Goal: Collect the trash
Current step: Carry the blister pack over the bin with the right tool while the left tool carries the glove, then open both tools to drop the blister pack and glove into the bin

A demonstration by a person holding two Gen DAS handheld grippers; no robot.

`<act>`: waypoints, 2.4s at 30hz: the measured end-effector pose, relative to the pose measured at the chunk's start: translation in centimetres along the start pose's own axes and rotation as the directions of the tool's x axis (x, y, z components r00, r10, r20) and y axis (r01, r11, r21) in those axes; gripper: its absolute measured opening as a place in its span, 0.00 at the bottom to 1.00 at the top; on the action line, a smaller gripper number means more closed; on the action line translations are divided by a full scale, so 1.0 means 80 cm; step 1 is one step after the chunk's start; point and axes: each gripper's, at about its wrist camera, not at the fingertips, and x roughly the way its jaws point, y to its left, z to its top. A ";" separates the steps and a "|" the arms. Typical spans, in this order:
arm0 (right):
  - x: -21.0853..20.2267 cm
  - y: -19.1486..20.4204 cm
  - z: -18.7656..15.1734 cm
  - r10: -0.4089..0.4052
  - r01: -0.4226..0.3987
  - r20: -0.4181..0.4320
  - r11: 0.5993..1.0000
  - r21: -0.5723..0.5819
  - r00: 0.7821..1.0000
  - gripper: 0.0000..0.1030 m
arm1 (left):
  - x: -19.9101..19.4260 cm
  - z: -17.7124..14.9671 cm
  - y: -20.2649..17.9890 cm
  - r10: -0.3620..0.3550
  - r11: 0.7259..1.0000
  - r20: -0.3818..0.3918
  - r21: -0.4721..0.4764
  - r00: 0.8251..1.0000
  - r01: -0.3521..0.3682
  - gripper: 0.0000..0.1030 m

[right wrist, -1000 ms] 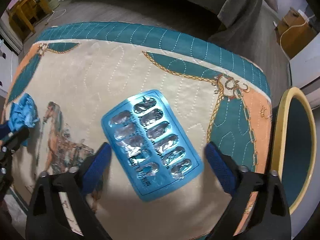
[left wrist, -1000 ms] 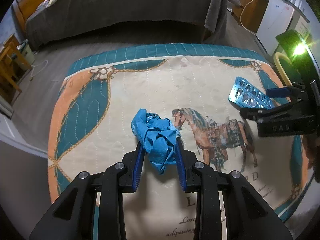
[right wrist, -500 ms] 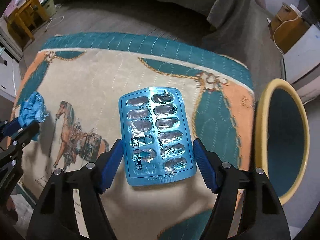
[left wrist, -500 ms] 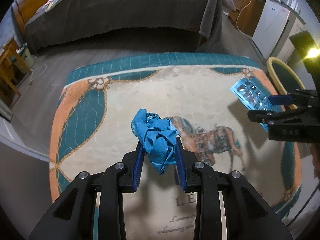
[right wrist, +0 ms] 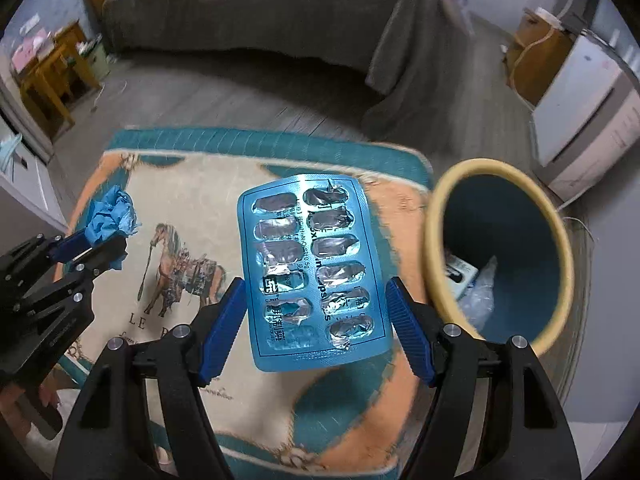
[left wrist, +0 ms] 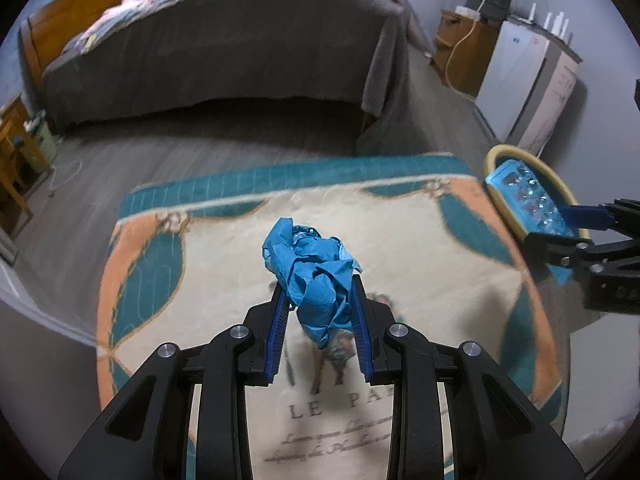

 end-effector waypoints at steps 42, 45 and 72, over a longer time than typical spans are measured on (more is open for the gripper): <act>0.055 -0.316 -0.059 -0.140 0.168 -0.101 0.910 0.380 0.985 0.68 | 0.058 0.082 -0.323 -0.306 0.850 -0.080 0.425 0.948 0.311 0.30; 0.063 -0.319 -0.055 -0.146 0.177 -0.110 0.908 0.381 0.983 0.68 | 0.083 0.087 -0.329 -0.294 0.848 -0.100 0.432 0.951 0.307 0.30; -0.078 -0.276 -0.086 -0.201 0.165 0.052 0.905 0.392 0.978 0.94 | -0.039 0.097 -0.286 -0.230 0.917 0.062 0.347 0.971 0.195 0.95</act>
